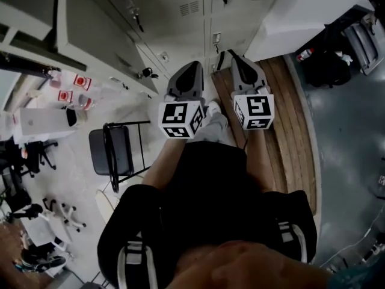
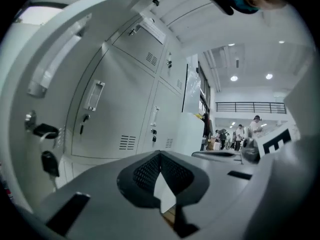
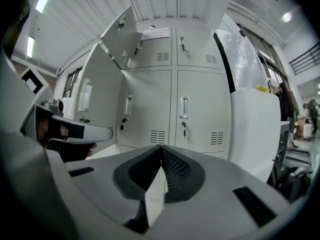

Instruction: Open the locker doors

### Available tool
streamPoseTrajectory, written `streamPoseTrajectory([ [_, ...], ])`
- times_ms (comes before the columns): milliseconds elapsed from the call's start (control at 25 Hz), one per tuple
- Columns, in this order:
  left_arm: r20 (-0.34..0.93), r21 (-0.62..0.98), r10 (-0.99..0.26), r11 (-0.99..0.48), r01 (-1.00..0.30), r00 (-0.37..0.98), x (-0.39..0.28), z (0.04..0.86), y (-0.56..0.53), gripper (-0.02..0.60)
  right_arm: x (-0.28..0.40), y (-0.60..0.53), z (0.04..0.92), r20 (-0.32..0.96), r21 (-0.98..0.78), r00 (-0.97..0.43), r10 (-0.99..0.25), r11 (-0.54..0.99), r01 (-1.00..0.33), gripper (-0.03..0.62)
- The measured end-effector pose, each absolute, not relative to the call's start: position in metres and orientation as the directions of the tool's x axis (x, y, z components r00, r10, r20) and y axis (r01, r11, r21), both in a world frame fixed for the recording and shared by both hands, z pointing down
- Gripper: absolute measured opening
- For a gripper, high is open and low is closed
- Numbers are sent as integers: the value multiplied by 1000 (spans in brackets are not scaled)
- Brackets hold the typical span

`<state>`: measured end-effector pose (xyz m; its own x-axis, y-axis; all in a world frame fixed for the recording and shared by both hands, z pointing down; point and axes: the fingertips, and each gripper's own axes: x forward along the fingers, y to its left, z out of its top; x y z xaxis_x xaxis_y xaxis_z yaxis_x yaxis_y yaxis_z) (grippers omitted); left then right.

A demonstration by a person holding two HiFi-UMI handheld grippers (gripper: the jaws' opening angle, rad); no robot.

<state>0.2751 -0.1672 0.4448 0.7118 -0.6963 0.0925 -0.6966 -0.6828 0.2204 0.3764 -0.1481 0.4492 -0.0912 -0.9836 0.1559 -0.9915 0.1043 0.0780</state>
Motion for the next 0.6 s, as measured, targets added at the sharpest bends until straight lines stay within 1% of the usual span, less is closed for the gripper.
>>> streamPoseTrajectory([
  [120, 77, 232, -694, -686, -689, 716, 296, 442, -190, 9, 387, -166, 453, 162, 79, -99, -982, 113, -990, 18],
  [320, 94, 230, -702, -674, -702, 706, 330, 441, -224, 9, 418, -196, 447, 168, 72, -107, -980, 120, -990, 18],
  [520, 117, 224, -712, -660, -717, 692, 349, 449, -252, 9, 435, -228, 438, 89, 33, -142, -986, 145, -989, 20],
  [600, 118, 216, -716, -658, -722, 688, 355, 450, -262, 9, 437, -241, 437, 81, 32, -164, -983, 167, -985, 20],
])
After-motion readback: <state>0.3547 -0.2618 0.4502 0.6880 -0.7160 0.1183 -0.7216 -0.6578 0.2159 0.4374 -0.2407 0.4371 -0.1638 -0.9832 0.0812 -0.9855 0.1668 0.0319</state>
